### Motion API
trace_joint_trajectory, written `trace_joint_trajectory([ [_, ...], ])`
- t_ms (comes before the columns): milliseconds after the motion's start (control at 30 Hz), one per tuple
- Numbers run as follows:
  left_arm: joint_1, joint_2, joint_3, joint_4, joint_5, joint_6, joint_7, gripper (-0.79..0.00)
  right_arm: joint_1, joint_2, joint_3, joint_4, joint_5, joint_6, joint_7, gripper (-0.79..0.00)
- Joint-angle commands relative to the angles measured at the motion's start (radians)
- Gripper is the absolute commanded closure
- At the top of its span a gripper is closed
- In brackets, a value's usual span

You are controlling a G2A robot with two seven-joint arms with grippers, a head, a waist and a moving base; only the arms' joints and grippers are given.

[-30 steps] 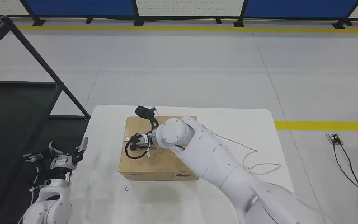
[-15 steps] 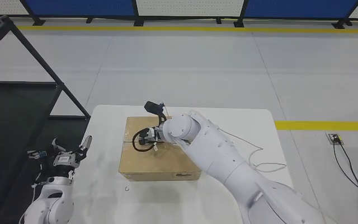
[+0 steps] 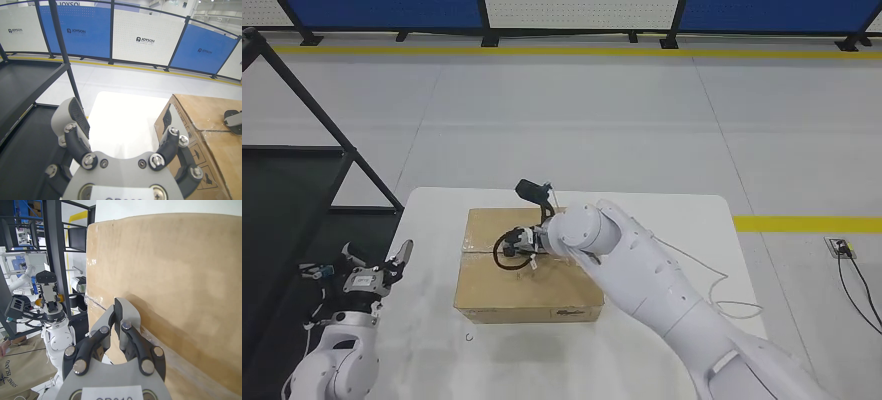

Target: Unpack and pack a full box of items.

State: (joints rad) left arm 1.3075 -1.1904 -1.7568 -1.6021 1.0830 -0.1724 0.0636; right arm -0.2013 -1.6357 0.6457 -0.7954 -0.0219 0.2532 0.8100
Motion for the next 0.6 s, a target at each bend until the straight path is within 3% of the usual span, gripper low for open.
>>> trace_joint_trajectory([
  [0,-0.001,0.000,0.003,-0.001,0.002,0.001,0.000,-0.785,-0.030,0.024,0.030,-0.065,-0.033,0.039,-0.003,0.000],
  [267,-0.003,0.000,0.015,-0.003,0.006,0.006,0.002,-0.785,-0.165,0.110,0.149,-0.289,-0.162,0.187,0.054,0.000],
  [567,-0.003,0.000,0.020,-0.006,0.011,0.006,0.002,-0.785,-0.285,0.175,0.288,-0.444,-0.251,0.263,0.089,0.000],
])
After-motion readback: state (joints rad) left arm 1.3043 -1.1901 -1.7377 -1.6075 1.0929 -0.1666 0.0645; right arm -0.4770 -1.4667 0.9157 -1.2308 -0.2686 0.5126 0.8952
